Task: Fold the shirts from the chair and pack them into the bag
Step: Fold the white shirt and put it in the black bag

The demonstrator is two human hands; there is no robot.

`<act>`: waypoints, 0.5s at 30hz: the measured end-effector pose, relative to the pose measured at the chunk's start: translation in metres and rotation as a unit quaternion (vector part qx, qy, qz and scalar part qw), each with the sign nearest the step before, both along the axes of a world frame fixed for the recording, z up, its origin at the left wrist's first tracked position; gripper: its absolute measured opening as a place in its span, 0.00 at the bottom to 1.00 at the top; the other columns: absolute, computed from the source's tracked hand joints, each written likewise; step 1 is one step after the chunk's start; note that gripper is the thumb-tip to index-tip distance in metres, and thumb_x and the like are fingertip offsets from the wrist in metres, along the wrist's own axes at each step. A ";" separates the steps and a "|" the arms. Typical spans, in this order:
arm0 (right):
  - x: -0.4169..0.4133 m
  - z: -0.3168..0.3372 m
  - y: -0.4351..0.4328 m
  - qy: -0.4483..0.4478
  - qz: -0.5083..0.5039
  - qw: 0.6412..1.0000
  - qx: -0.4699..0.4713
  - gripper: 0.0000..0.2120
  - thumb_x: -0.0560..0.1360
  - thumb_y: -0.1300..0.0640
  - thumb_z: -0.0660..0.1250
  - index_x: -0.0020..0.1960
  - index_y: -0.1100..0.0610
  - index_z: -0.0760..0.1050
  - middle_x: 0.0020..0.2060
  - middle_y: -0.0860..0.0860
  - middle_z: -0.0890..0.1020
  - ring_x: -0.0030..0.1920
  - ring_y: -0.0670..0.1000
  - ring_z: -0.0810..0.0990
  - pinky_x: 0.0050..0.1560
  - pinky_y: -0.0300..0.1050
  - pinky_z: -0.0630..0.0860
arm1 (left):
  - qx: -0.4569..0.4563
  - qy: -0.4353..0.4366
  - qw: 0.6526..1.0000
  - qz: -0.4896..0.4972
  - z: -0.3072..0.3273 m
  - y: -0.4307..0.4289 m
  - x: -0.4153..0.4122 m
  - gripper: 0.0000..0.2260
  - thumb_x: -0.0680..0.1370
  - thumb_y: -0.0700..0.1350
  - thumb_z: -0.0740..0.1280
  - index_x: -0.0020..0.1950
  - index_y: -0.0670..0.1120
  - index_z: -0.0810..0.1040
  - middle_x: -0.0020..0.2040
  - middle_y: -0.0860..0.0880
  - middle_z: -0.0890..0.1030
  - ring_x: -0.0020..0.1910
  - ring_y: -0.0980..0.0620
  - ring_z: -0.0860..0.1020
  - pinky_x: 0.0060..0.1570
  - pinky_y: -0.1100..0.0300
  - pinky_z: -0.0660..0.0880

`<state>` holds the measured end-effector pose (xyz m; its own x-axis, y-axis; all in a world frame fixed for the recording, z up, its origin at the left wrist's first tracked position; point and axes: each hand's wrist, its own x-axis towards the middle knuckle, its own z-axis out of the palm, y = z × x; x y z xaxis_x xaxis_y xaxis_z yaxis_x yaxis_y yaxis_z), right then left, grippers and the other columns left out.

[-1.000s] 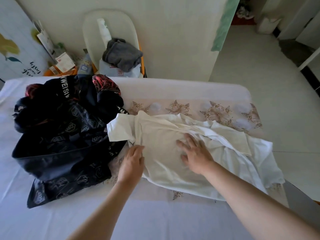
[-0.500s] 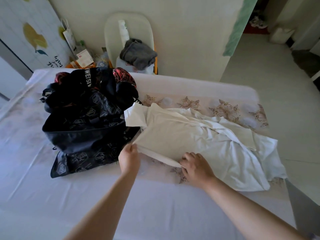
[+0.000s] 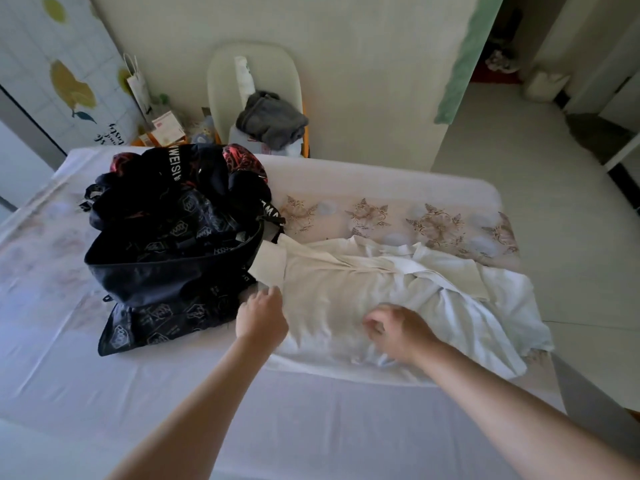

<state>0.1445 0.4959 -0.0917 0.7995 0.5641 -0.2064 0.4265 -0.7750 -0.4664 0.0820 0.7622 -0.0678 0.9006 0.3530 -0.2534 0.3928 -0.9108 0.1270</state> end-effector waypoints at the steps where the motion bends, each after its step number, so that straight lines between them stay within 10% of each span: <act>1: 0.011 -0.001 -0.009 -0.045 -0.036 0.998 0.013 0.09 0.74 0.56 0.68 0.53 0.50 0.82 0.50 0.48 0.82 0.51 0.52 0.81 0.50 0.45 0.77 | -0.045 -0.035 0.998 -0.032 0.003 -0.009 0.010 0.11 0.73 0.36 0.61 0.53 0.47 0.72 0.52 0.49 0.75 0.55 0.45 0.75 0.47 0.55 0.71; 5: 0.052 0.002 -0.047 -0.196 -0.118 0.970 -0.078 0.20 0.69 0.59 0.71 0.60 0.54 0.78 0.52 0.53 0.78 0.49 0.58 0.79 0.46 0.52 0.76 | -0.134 -0.071 0.977 -0.153 -0.002 -0.049 0.057 0.16 0.76 0.35 0.59 0.57 0.50 0.77 0.57 0.50 0.75 0.59 0.48 0.73 0.54 0.52 0.74; 10: 0.084 -0.011 -0.085 -0.170 -0.171 0.941 -0.236 0.19 0.69 0.55 0.73 0.59 0.54 0.79 0.55 0.55 0.78 0.51 0.60 0.78 0.49 0.52 0.71 | -0.080 -0.081 0.967 -0.229 -0.023 -0.077 0.108 0.27 0.75 0.32 0.57 0.72 0.51 0.69 0.71 0.50 0.68 0.71 0.47 0.65 0.68 0.53 0.65; 15: 0.110 -0.012 -0.098 -0.195 -0.230 0.952 -0.058 0.04 0.73 0.63 0.69 0.48 0.59 0.80 0.41 0.58 0.84 0.41 0.63 0.82 0.43 0.52 0.74 | -0.030 -0.091 0.966 -0.239 -0.047 -0.062 0.139 0.26 0.75 0.33 0.61 0.72 0.50 0.69 0.64 0.47 0.73 0.65 0.43 0.71 0.68 0.51 0.62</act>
